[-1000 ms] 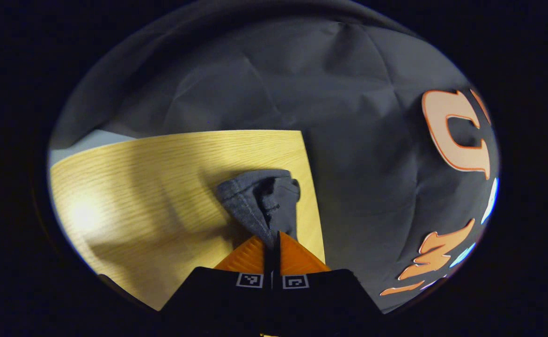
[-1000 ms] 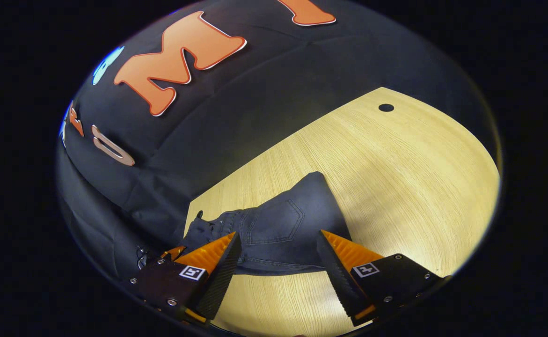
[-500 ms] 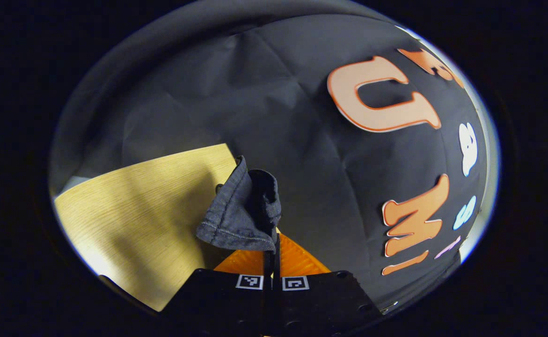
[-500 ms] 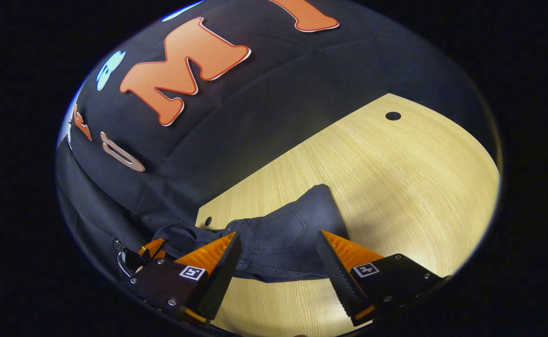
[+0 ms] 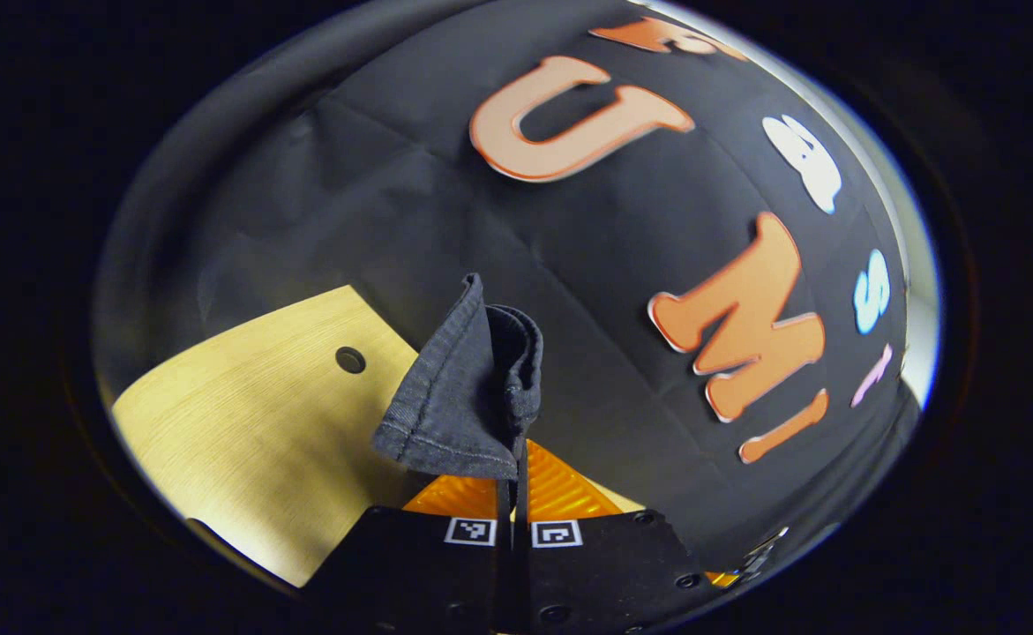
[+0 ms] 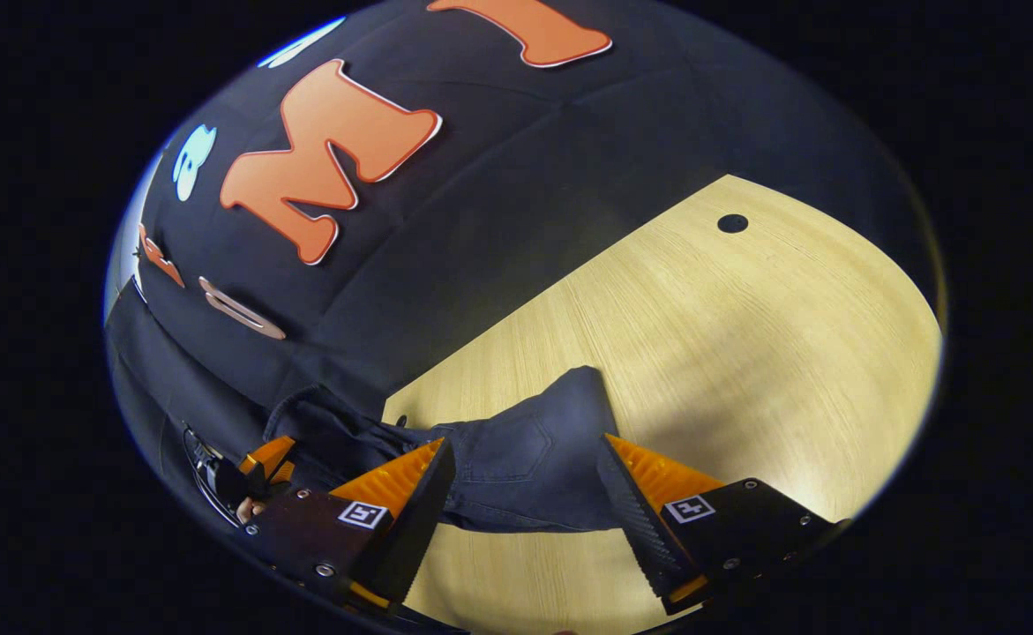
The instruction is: Grasp the waist and the cuffs of the jeans and fold them to make the two legs overlap; first hold the waist and fold one-third of the jeans toward the cuffs, then hold the cuffs and fold the remaining one-third in the same direction to finish folding.
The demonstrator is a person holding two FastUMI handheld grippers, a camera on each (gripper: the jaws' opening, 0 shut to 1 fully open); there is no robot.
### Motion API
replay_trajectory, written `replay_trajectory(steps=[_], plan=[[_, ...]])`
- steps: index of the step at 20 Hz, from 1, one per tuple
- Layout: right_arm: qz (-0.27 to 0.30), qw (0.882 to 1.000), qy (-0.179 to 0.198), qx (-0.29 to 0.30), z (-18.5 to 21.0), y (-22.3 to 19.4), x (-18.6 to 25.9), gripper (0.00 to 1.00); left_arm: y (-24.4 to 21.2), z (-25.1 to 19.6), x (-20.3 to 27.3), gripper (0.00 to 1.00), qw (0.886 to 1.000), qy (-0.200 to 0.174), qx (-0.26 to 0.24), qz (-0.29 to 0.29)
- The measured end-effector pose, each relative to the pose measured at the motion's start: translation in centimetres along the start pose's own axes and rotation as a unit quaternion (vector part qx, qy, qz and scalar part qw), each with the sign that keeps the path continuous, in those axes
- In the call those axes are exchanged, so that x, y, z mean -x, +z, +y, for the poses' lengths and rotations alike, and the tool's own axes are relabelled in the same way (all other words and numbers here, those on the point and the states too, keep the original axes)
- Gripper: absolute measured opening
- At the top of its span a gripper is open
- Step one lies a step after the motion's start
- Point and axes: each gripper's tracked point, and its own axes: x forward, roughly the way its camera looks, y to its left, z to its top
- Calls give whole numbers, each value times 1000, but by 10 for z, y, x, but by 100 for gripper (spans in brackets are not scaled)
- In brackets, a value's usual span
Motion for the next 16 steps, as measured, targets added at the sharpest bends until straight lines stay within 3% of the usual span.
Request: replay_trajectory(steps=[4,8,13,16], plan=[[6,1000,0,-3,-31,11,14,98,-52,-72,-20,1,998,-23,-50,35],[6,1000,-9,-8,-64,20,25,98,-127,-113,-45,1,989,-30,-112,94],[10,1000,-19,-16,-92,24,32,98,-222,-116,-65,0,964,0,-204,170],[8,1000,-24,-8,-102,25,35,98,-252,-107,-66,1,948,22,-251,195]])
